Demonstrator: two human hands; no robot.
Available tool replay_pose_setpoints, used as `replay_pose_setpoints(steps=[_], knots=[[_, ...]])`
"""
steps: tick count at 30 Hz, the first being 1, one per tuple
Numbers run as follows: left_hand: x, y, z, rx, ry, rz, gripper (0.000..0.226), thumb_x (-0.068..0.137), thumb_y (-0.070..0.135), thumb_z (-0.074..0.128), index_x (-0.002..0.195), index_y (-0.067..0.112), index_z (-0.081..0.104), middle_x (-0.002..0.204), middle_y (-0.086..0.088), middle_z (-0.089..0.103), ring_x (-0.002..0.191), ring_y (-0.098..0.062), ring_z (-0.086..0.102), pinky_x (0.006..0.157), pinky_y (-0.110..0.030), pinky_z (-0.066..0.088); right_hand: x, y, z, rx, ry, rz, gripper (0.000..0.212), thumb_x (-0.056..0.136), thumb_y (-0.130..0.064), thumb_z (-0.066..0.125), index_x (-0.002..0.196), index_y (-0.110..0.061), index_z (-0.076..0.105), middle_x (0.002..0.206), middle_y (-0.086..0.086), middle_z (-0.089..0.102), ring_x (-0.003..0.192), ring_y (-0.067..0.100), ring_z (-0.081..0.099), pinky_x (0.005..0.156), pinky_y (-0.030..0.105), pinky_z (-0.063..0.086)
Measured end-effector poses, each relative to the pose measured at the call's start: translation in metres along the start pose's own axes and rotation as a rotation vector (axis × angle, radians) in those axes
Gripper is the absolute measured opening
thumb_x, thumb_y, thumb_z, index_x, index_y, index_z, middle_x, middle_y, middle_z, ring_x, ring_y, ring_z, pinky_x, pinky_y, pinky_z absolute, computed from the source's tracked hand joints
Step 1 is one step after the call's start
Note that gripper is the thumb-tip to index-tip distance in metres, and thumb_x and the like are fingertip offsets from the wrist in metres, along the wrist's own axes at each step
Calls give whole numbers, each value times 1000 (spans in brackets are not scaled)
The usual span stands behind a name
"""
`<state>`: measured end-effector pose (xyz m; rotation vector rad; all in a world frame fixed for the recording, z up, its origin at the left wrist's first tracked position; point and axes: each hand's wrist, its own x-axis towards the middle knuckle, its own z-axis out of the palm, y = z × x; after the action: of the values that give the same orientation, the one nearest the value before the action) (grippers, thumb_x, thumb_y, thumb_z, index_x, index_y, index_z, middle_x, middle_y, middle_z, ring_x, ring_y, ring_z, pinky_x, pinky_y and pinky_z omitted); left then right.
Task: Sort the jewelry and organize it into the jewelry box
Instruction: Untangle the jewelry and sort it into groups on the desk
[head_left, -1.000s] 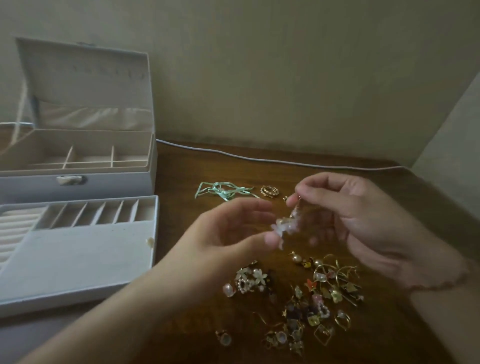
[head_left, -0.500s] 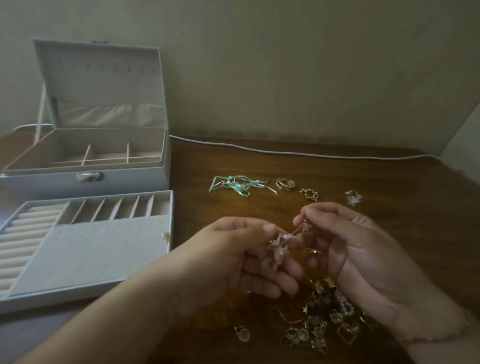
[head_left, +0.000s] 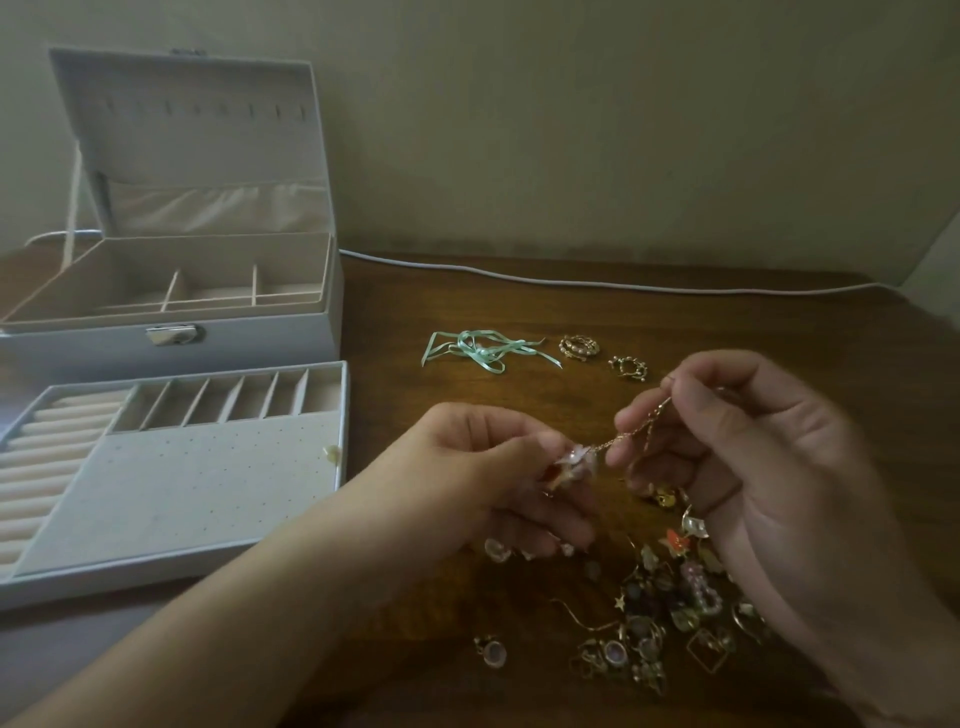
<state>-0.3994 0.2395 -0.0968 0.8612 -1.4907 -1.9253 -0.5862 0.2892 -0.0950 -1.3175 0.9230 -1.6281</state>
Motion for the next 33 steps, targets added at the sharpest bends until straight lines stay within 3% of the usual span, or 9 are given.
replay_pose_setpoints(steps=[3,6,11,15,19,22,27,29,33], knots=[[0,-1,2,192,134,159,18,87,23,63,90,8,72,82,-11,76,72,-22,74,60,-25,58,-3,1,1,-117,-59,-145,13,84,-32,66,86,-20,67,85,14,71,73,34,69,64,36,57],[-2,0,1,252,135,277,19,74,25,73,87,11,73,77,-11,75,68,-21,73,61,-27,58,-4,2,2,-121,-77,-175,9,85,-27,65,88,-19,67,89,14,71,77,34,68,70,39,57],[-1,-2,-1,172,79,247,21,75,13,69,95,8,72,83,-12,76,78,-21,74,69,-25,58,-3,3,0,2,-38,-137,7,90,-20,54,91,-17,60,84,15,69,74,34,65,70,40,54],[-1,-2,0,185,113,231,14,81,9,68,95,7,71,79,-10,74,73,-21,72,69,-28,59,-4,1,0,57,-83,-118,9,89,-26,56,93,-18,58,81,14,68,74,32,65,68,38,54],[-1,-1,-2,176,141,233,19,90,-2,62,96,12,73,84,-9,73,74,-22,70,71,-31,57,-2,-6,0,34,-86,-64,10,87,-27,56,90,-17,59,79,14,66,70,33,63,58,36,52],[0,-2,-3,189,180,265,25,87,-7,62,96,13,73,83,-7,72,74,-20,68,70,-28,56,7,-17,-12,-82,17,-17,9,86,-25,55,84,-20,62,75,8,66,62,28,62,48,31,51],[3,-5,-4,175,214,280,23,84,-3,68,88,18,75,81,-8,72,72,-20,68,68,-27,53,24,-33,-55,95,451,20,17,99,-30,43,87,-27,54,68,-5,56,54,16,56,51,31,52],[3,-5,-2,173,212,277,17,80,7,76,87,22,75,82,-7,73,76,-20,69,71,-31,55,23,-39,-62,-58,397,196,18,98,-28,46,84,-25,56,61,-5,48,47,15,45,43,28,42],[4,-5,0,183,253,282,21,70,12,78,87,25,75,84,-7,74,80,-22,69,82,-44,57,0,-47,-38,-488,-22,293,13,85,-32,58,78,-22,64,55,1,48,44,14,40,38,24,34]])
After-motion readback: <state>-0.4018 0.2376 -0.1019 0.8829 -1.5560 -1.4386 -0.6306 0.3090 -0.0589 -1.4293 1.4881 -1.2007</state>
